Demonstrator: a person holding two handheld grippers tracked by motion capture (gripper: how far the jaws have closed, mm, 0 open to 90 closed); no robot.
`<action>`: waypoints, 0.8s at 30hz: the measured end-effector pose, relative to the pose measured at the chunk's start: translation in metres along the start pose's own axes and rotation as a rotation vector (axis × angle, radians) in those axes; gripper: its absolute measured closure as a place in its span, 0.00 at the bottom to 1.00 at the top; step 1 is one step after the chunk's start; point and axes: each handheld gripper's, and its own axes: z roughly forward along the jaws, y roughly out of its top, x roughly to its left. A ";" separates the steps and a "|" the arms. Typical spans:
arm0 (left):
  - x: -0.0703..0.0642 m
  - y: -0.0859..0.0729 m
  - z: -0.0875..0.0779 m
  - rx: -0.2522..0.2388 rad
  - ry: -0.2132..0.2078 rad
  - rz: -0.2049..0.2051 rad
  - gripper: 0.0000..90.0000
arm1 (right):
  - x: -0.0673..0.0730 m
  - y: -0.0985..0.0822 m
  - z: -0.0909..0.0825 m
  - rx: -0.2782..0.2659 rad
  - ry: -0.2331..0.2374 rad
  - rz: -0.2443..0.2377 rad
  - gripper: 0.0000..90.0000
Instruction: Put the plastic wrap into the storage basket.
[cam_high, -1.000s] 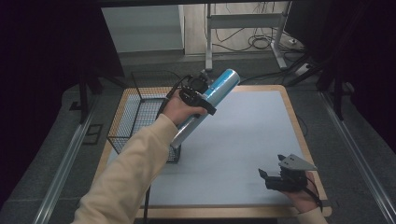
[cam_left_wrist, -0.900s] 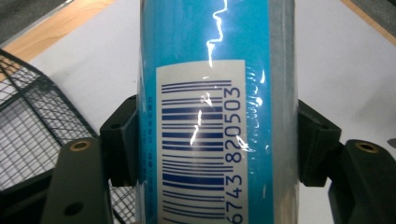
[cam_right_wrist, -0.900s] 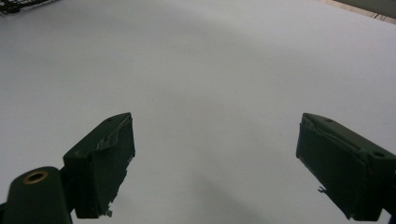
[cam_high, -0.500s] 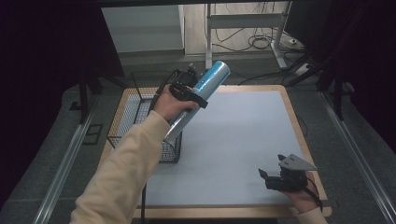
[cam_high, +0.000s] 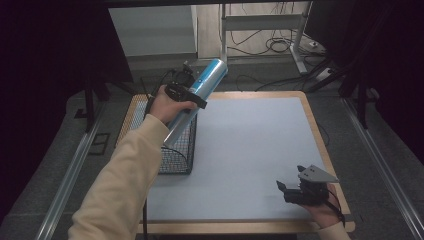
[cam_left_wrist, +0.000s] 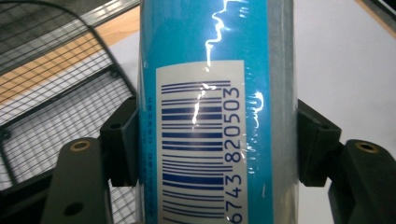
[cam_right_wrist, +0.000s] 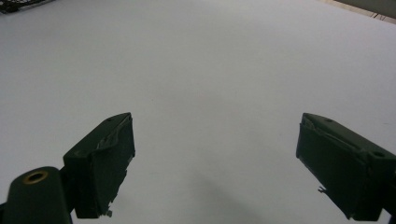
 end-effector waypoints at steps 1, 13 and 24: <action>0.004 -0.001 0.001 0.000 0.018 -0.005 0.35 | 0.000 0.000 0.000 0.000 0.000 0.000 0.13; 0.036 -0.009 0.019 0.039 0.082 -0.038 0.35 | 0.000 0.000 0.002 0.006 -0.001 -0.004 0.13; 0.055 -0.017 0.044 0.086 0.117 -0.061 0.35 | 0.000 -0.001 0.003 0.009 0.000 -0.001 0.13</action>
